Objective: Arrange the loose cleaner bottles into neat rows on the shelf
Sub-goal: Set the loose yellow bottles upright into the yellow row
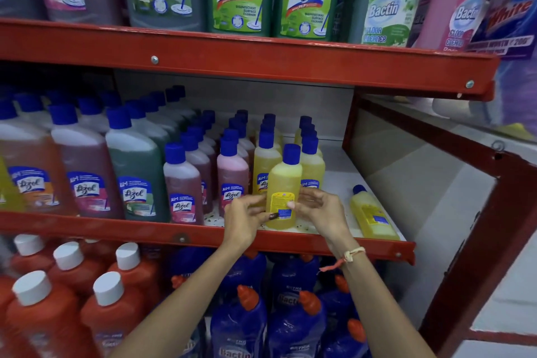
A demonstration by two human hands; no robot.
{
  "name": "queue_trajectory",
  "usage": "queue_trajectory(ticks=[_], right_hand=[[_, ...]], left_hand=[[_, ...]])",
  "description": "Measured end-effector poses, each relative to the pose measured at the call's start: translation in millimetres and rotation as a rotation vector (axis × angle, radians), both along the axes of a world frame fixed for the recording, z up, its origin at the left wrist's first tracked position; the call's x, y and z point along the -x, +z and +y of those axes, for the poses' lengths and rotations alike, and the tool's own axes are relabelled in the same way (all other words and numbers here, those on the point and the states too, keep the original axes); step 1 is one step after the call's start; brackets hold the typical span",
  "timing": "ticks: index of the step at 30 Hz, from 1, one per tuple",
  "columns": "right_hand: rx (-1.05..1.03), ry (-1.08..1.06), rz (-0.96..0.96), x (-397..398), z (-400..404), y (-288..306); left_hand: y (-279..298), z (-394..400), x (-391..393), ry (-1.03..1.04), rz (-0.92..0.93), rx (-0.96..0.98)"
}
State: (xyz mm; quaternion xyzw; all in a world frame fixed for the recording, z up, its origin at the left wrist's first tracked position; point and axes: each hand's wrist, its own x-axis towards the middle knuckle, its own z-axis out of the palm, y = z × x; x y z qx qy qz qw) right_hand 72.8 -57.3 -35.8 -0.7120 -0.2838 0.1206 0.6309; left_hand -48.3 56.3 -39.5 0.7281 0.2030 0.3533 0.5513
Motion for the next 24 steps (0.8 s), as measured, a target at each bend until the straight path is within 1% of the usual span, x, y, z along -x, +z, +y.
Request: queue_trajectory(ticks=[2, 4, 6, 8, 11, 14, 19, 21, 24], right_hand=[[-0.031, -0.025, -0.004, 3, 1, -4], [-0.064, -0.051, -0.048, 6, -1, -9], [-0.032, -0.071, -0.139, 8, -2, -11], [0.032, -0.021, -0.182, 11, -3, -8], [0.106, 0.086, -0.183, 15, -2, -4], [0.109, 0.111, -0.196, 23, 3, -2], [0.079, 0.046, -0.221, 32, 9, 2], [0.091, 0.004, -0.227, 32, 10, 2], [0.119, -0.002, -0.232, 31, 11, 1]], left_hand=[[-2, 1, 2, 0.003, -0.008, -0.008], [-4, 2, 4, -0.004, 0.007, -0.012], [-6, 6, 6, -0.026, 0.014, 0.036], [-5, 10, 10, -0.061, 0.009, 0.119], [0, 15, 17, -0.114, 0.027, 0.163], [1, 20, 18, -0.105, 0.072, 0.176], [1, 20, 17, -0.099, 0.050, 0.355], [2, 20, 20, -0.116, 0.044, 0.378], [4, 22, 22, -0.126, 0.067, 0.373]])
